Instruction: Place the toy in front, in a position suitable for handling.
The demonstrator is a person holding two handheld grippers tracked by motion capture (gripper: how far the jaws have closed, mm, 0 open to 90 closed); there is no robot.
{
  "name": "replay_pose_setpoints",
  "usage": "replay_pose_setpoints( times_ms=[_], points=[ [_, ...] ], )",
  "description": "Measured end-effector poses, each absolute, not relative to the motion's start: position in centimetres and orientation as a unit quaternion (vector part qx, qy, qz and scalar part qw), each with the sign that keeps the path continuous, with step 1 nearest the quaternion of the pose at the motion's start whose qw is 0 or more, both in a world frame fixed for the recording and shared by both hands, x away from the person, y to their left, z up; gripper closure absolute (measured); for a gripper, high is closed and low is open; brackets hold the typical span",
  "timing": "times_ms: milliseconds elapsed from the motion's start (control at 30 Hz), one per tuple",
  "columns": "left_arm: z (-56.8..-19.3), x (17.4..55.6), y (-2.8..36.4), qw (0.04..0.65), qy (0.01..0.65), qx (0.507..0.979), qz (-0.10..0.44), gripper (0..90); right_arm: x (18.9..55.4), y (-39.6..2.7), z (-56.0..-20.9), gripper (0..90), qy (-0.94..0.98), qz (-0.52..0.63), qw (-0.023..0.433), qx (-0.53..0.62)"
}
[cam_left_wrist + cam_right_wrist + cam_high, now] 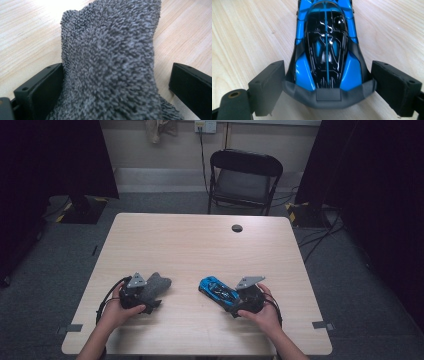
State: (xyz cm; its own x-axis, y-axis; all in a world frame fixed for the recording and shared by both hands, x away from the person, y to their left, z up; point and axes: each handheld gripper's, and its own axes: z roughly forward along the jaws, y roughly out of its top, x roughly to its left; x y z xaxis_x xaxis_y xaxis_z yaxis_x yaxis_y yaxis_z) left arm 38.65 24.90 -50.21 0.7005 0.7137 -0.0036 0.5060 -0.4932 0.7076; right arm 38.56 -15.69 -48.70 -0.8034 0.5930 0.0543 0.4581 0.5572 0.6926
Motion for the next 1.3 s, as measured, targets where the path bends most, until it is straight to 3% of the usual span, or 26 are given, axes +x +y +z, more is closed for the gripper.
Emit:
replay_pose_setpoints(
  times_ms=[500, 833, 1000, 1200, 1300],
  points=[
    [-50.2, 38.6, 24.9, 0.354, 0.359, 0.851, 0.147, 0.0, 37.7, -16.7, -49.7, 13.3, 0.875, 0.363, 0.113, 0.301],
    [-50.2, 38.6, 24.9, 0.354, 0.36, 0.85, 0.148, 0.0, 37.6, -16.3, -50.2, 9.0, 0.868, 0.374, 0.126, 0.303],
    [-50.2, 38.6, 24.9, 0.354, 0.36, 0.85, 0.148, 0.0, 37.5, -15.8, -50.3, 1.9, 0.871, 0.365, 0.124, 0.304],
    [-50.2, 38.6, 24.8, 0.355, 0.363, 0.849, 0.147, 0.0, 37.4, -15.7, -50.2, 5.6, 0.866, 0.368, 0.13, 0.314],
    [-50.2, 38.6, 24.8, 0.355, 0.363, 0.849, 0.147, 0.0, 37.3, -15.9, -50.2, 14.6, 0.862, 0.377, 0.131, 0.312]
  ],
)
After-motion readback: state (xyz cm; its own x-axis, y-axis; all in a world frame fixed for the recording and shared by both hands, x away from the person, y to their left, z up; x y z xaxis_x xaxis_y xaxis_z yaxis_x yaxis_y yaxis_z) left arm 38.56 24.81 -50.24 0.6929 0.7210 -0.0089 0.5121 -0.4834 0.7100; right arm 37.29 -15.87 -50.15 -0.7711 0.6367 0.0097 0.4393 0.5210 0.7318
